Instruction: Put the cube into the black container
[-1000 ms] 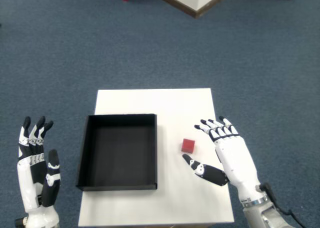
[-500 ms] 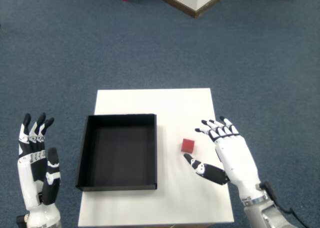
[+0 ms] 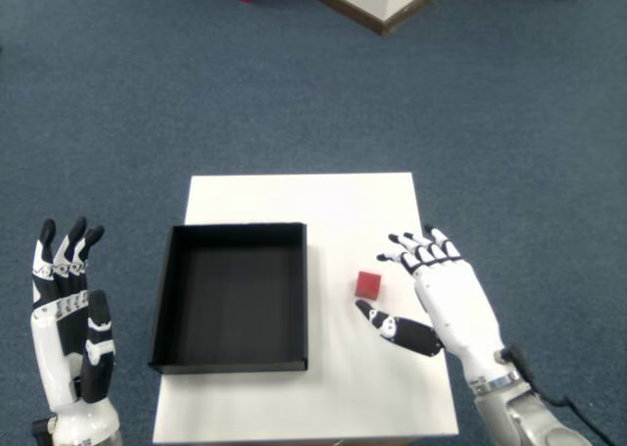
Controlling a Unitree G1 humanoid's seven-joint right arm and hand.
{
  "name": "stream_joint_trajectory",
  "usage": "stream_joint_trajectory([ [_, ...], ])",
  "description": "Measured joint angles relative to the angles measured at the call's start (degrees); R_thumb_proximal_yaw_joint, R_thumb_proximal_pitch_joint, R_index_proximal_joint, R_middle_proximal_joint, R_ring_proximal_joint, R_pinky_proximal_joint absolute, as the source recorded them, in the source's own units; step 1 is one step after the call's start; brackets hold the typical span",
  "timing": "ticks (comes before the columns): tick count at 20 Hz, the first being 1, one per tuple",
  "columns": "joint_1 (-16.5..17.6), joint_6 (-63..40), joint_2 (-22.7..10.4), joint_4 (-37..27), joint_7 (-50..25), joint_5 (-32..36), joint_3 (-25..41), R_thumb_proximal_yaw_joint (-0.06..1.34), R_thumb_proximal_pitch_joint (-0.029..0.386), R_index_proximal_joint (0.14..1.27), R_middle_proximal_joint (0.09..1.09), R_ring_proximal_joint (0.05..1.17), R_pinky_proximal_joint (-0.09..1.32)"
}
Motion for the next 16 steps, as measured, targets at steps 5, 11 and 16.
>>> stream_joint_trajectory([
  [5, -1.2, 0.5, 0.5, 1.9, 0.0, -1.6, 0.9, 0.40, 0.023, 0.56, 0.29, 0.29, 0.08],
  [11, -2.7, 1.1, 0.9, 4.1, -0.1, -3.6, 2.5, 0.38, 0.029, 0.56, 0.30, 0.29, 0.08],
  [16, -3.7, 1.5, 1.1, 6.7, -0.4, -4.1, 3.2, 0.38, 0.028, 0.57, 0.30, 0.29, 0.09],
])
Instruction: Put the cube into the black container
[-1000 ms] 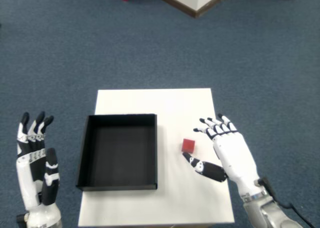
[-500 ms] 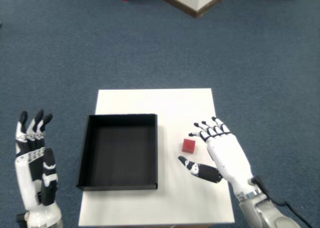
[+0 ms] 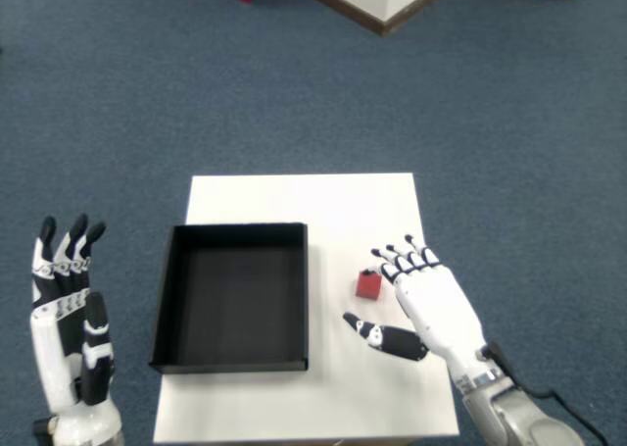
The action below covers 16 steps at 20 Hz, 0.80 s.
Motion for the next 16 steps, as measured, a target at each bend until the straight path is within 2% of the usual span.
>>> stream_joint_trajectory([
  [4, -1.7, 0.0, 0.0, 1.9, -1.2, -0.3, 0.1, 0.38, 0.024, 0.58, 0.30, 0.30, 0.10],
  [9, -2.0, 0.0, 0.0, 2.3, -2.0, -1.5, 0.1, 0.38, 0.021, 0.59, 0.30, 0.30, 0.12],
  [16, -4.9, 1.1, 0.3, 6.8, -3.8, -1.5, -0.1, 0.36, 0.015, 0.53, 0.30, 0.30, 0.13],
])
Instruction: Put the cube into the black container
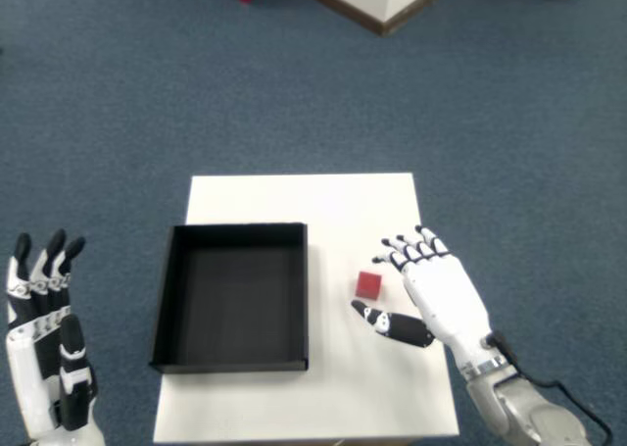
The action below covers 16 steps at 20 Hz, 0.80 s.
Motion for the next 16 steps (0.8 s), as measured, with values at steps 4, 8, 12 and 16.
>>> stream_joint_trajectory([
  [4, -1.1, 0.0, 0.8, 1.7, -0.4, 0.0, 0.0, 0.35, 0.013, 0.51, 0.30, 0.31, 0.14],
  [8, -2.6, 0.5, 0.9, 4.7, -0.6, -0.2, 0.0, 0.34, 0.009, 0.49, 0.29, 0.31, 0.15],
  [12, -3.8, 0.6, 1.1, 6.7, -1.5, -0.4, 0.0, 0.34, 0.005, 0.48, 0.29, 0.31, 0.16],
  [16, -5.3, 0.9, 1.4, 9.1, -1.5, -0.4, 0.0, 0.33, 0.004, 0.47, 0.29, 0.31, 0.16],
])
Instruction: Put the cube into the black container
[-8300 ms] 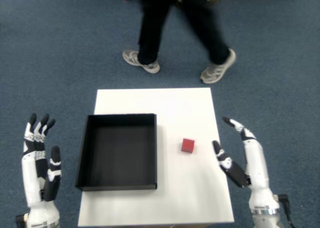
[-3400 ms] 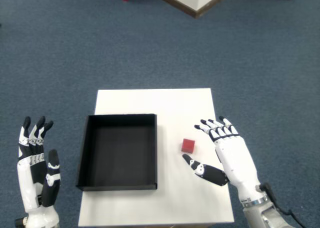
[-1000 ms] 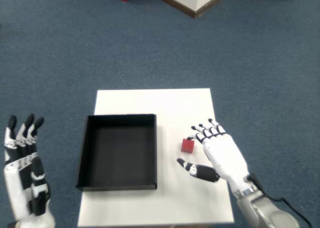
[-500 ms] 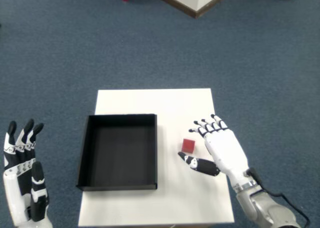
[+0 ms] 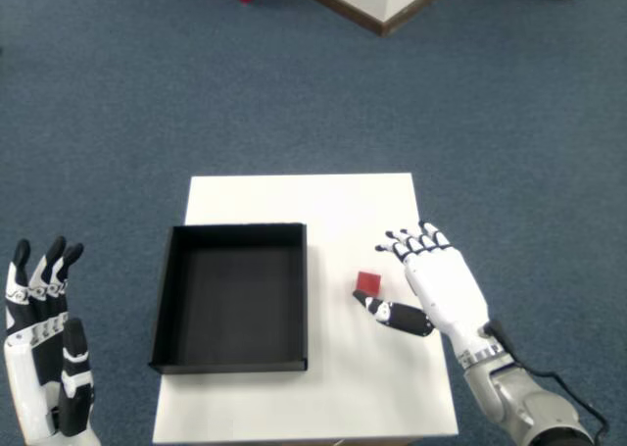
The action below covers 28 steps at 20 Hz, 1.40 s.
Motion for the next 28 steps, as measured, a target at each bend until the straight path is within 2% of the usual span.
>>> stream_joint_trajectory([
  [15, -4.8, 0.1, 0.3, 9.8, -0.5, -0.5, 0.1, 0.33, 0.003, 0.46, 0.28, 0.30, 0.17],
  [28, -5.6, 1.0, 0.9, 15.3, -3.0, -3.9, 2.1, 0.35, -0.003, 0.48, 0.29, 0.29, 0.16],
])
